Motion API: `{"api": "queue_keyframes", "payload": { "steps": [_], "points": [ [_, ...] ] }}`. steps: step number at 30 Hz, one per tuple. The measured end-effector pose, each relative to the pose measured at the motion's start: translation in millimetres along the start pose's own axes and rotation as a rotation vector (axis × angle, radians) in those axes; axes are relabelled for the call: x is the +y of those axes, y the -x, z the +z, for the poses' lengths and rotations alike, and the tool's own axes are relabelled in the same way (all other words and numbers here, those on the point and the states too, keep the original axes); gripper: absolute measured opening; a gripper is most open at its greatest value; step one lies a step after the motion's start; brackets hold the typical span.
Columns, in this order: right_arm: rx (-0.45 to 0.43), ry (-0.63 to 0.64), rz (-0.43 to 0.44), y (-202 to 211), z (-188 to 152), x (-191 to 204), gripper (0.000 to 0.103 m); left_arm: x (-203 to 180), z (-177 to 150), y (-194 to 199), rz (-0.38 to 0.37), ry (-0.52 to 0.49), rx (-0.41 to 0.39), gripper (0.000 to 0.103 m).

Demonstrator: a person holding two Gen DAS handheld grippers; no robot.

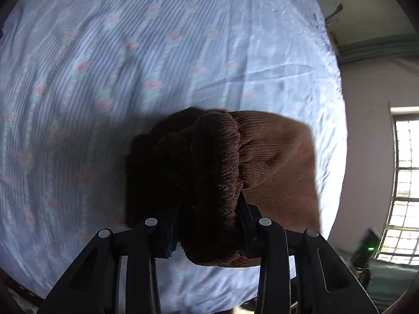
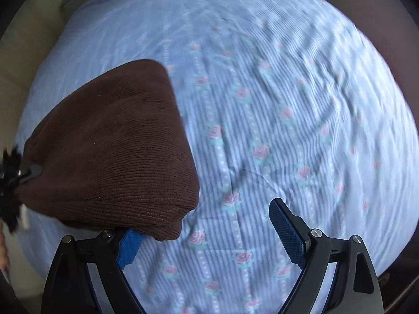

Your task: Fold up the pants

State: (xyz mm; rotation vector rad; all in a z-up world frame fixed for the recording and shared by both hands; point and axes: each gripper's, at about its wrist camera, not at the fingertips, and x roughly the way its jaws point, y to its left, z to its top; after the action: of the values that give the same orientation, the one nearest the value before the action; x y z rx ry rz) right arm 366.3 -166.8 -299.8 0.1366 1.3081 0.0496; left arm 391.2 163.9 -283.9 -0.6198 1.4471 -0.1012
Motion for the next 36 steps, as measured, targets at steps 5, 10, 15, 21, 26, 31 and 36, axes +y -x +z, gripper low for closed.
{"api": "queue_keyframes", "payload": {
  "steps": [5,10,15,21,26,31,36],
  "points": [
    [0.05,0.102,-0.016,-6.5,-4.8,20.6,0.09,9.4,-7.6,1.5,0.052,-0.04,-0.005,0.036],
    [0.09,0.116,0.001,-18.5,-8.0,29.3,0.09,8.3,-6.7,6.0,0.1,-0.091,-0.008,0.036],
    [0.118,0.137,-0.002,-31.1,-9.6,33.9,0.09,25.1,-2.5,-15.7,0.133,-0.065,0.005,0.042],
    [0.192,0.127,-0.009,-42.6,-15.9,33.5,0.09,37.4,-7.7,-23.4,0.145,-0.055,0.006,0.059],
    [0.163,0.159,0.081,7.3,-24.8,40.4,0.09,17.8,-22.6,-19.5,0.232,-0.195,-0.037,0.06],
    [0.023,0.155,0.14,45.8,-14.8,41.0,0.09,6.1,-29.9,-19.6,0.276,-0.247,-0.053,0.064],
    [0.057,0.045,0.215,4.9,14.0,33.7,0.088,30.4,-25.1,-13.4,0.198,-0.188,-0.008,0.067]
  ]
}}
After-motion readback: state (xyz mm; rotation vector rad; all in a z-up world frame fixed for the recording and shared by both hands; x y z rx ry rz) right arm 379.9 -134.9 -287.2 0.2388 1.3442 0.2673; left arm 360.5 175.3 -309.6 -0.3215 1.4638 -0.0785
